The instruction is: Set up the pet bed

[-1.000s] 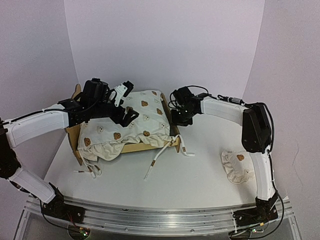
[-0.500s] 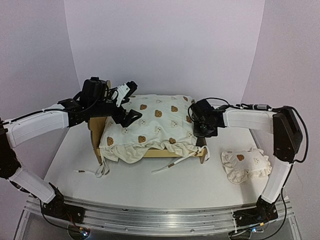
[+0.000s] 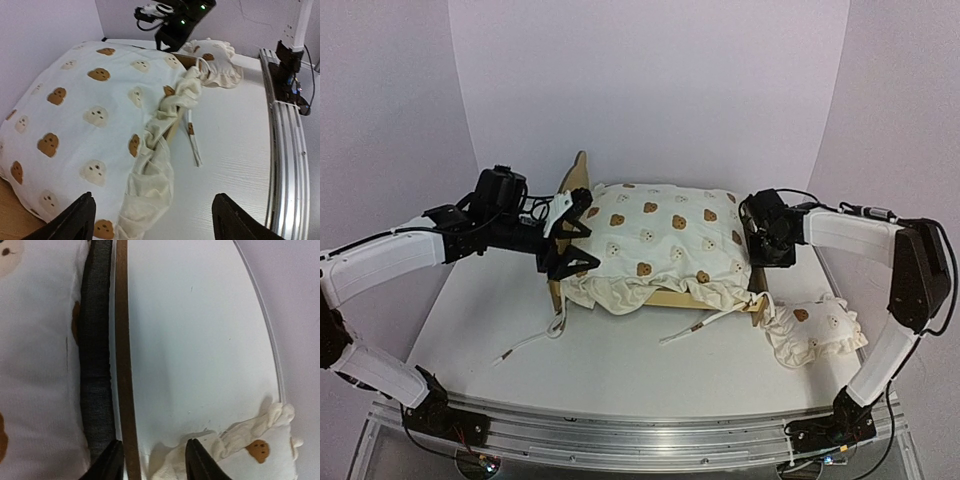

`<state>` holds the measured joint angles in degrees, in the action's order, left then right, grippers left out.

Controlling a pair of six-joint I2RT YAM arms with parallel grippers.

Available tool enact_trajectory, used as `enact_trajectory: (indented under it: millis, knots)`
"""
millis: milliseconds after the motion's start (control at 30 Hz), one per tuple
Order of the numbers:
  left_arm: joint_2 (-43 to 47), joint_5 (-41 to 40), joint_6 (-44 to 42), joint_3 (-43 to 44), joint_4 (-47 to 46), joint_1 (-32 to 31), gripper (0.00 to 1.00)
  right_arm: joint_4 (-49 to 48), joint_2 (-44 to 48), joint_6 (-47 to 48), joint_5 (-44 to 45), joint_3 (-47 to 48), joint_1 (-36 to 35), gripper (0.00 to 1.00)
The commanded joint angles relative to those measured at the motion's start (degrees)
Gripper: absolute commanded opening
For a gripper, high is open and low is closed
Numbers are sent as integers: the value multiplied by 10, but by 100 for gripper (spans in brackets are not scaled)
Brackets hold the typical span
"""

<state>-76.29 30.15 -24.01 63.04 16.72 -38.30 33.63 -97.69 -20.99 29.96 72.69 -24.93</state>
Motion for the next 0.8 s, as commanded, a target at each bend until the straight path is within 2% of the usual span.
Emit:
enact_trajectory:
  millis: [0, 100, 167, 300, 433, 600, 667, 767]
  knots:
    - [60, 24, -103, -93, 140, 2, 71, 45, 73, 63, -35, 57, 0, 50]
    - [79, -43, -177, -176, 165, 2, 59, 64, 93, 72, -96, 86, -2, 50]
    - [81, -104, -203, -228, 132, 4, 53, 64, 101, 64, -139, 98, -11, 49]
    - [52, -178, -208, -285, 11, 5, 55, 57, 88, 77, -168, 124, -66, 49]
    - [-11, -190, -193, -287, -79, 5, 57, 17, 69, 103, -196, 131, -131, 49]
    - [-46, -187, -213, -298, -142, 5, 55, -31, 58, 76, -249, 116, -160, 48]
    - [-58, -195, -216, -295, -145, 5, 52, -38, 55, 65, -262, 111, -169, 47]
    - [-75, -192, -221, -299, -152, 5, 42, -47, 54, 66, -270, 108, -184, 46]
